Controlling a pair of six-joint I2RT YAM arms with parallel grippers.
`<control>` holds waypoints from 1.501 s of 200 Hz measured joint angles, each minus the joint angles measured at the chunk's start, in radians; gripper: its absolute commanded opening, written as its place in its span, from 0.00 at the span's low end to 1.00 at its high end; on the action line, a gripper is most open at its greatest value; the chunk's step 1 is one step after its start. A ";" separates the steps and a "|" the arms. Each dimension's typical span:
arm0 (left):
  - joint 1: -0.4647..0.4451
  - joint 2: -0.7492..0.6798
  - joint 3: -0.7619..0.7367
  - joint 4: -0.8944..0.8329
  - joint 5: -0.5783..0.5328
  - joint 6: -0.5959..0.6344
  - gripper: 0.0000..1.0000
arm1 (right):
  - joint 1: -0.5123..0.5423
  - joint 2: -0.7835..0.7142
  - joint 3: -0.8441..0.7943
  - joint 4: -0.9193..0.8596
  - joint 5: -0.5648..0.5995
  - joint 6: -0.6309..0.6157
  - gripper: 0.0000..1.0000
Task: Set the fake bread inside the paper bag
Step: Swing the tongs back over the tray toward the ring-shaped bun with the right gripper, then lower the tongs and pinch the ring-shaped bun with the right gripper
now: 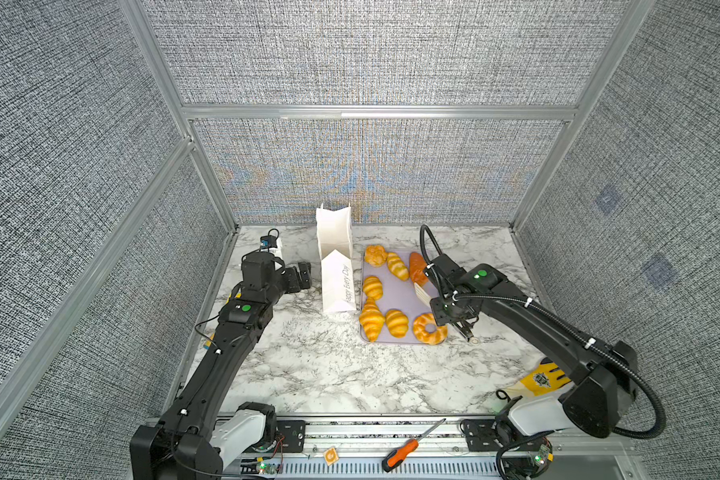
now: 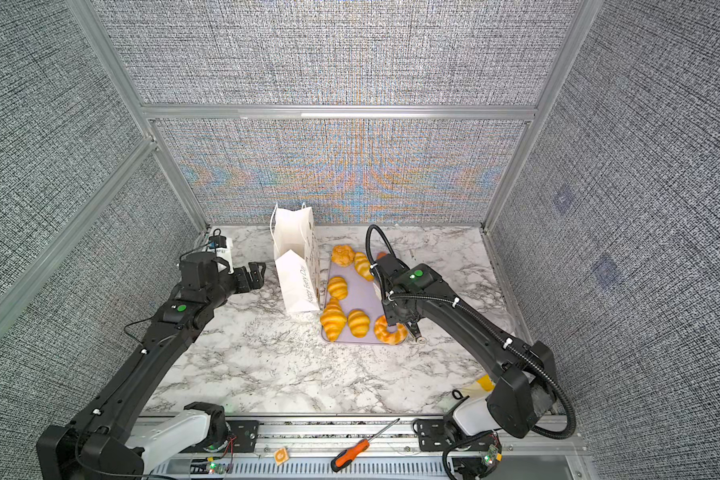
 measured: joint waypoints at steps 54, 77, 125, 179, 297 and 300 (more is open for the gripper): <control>0.000 -0.039 -0.029 0.027 0.000 0.019 0.99 | 0.013 -0.042 -0.073 -0.084 -0.050 0.088 0.57; 0.000 -0.038 -0.033 0.027 0.016 0.020 0.99 | 0.017 -0.061 -0.077 -0.113 -0.067 0.114 0.56; 0.000 -0.031 -0.028 0.021 0.049 0.020 0.99 | 0.018 -0.008 -0.084 -0.148 -0.087 0.111 0.54; 0.000 -0.038 -0.026 -0.020 0.048 0.018 0.99 | -0.014 0.028 -0.092 -0.160 -0.080 0.080 0.53; 0.000 -0.112 -0.069 -0.064 0.036 0.019 0.99 | -0.045 0.176 -0.071 -0.118 -0.082 -0.002 0.39; 0.000 -0.111 -0.068 -0.063 0.036 0.021 0.99 | -0.045 0.178 -0.067 -0.118 -0.082 -0.003 0.38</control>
